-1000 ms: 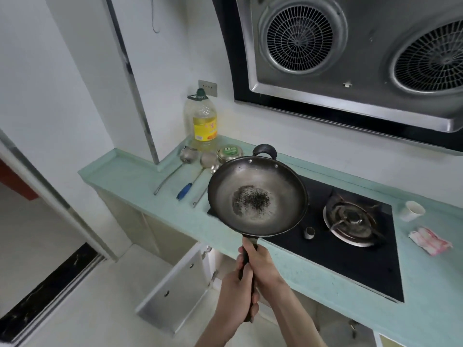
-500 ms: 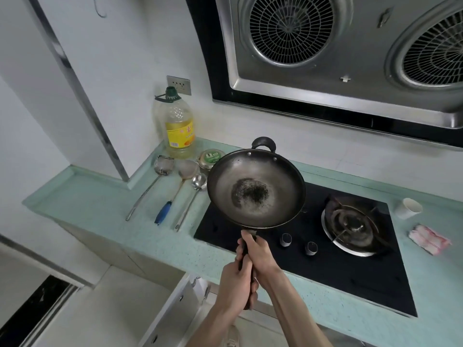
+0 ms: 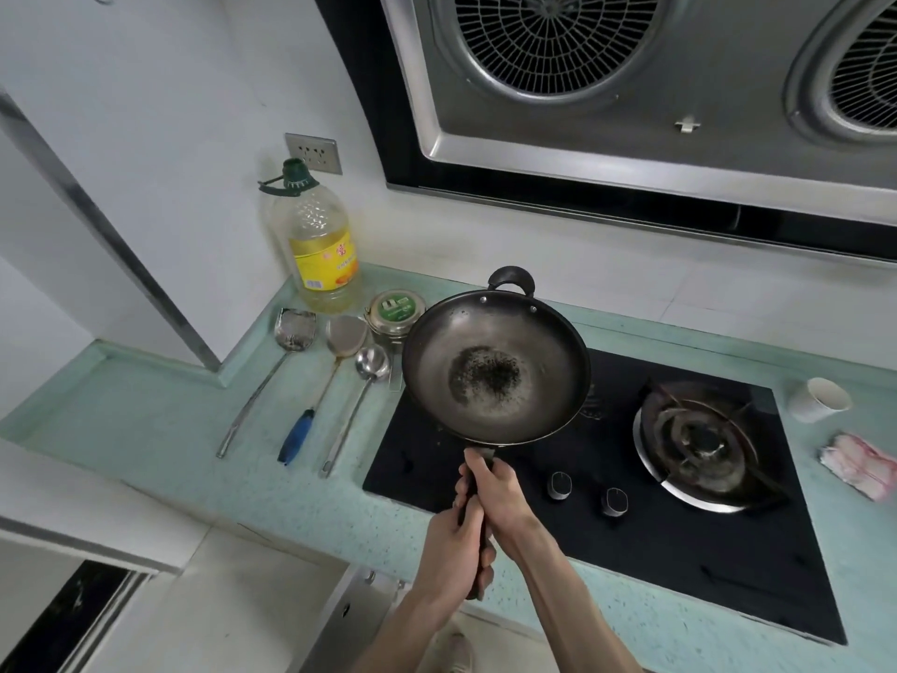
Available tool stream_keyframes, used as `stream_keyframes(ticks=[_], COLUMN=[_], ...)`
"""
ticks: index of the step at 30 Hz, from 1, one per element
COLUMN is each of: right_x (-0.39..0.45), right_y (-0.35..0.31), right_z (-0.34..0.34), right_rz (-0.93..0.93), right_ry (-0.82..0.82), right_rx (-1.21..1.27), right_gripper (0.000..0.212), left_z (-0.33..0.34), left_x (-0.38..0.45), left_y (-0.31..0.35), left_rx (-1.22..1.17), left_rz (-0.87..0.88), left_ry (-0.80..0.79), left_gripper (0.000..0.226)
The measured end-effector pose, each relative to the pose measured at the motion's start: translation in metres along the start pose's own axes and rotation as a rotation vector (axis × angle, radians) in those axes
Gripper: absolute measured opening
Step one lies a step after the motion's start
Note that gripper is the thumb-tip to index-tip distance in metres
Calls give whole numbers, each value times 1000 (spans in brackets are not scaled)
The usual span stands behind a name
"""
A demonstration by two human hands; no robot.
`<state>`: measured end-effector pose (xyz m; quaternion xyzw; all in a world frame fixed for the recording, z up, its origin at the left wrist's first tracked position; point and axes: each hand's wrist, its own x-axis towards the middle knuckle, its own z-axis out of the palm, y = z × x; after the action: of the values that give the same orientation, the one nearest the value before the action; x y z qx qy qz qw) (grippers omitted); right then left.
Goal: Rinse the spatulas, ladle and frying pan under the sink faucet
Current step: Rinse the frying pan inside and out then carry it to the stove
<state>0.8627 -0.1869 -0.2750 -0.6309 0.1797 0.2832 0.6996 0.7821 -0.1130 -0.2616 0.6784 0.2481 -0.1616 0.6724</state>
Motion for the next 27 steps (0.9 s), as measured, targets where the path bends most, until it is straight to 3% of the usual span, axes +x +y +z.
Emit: stream_keyframes(ticks=[27], right_x=[34], right_y=[11], right_z=[9], right_rz=[62], right_ry=[42], right_rx=[82], right_gripper=[27], left_z=[-14], left_x=[26], left_y=[2], left_rx=[-36], left_rz=[-68], left_ry=[-76], left_gripper=[55])
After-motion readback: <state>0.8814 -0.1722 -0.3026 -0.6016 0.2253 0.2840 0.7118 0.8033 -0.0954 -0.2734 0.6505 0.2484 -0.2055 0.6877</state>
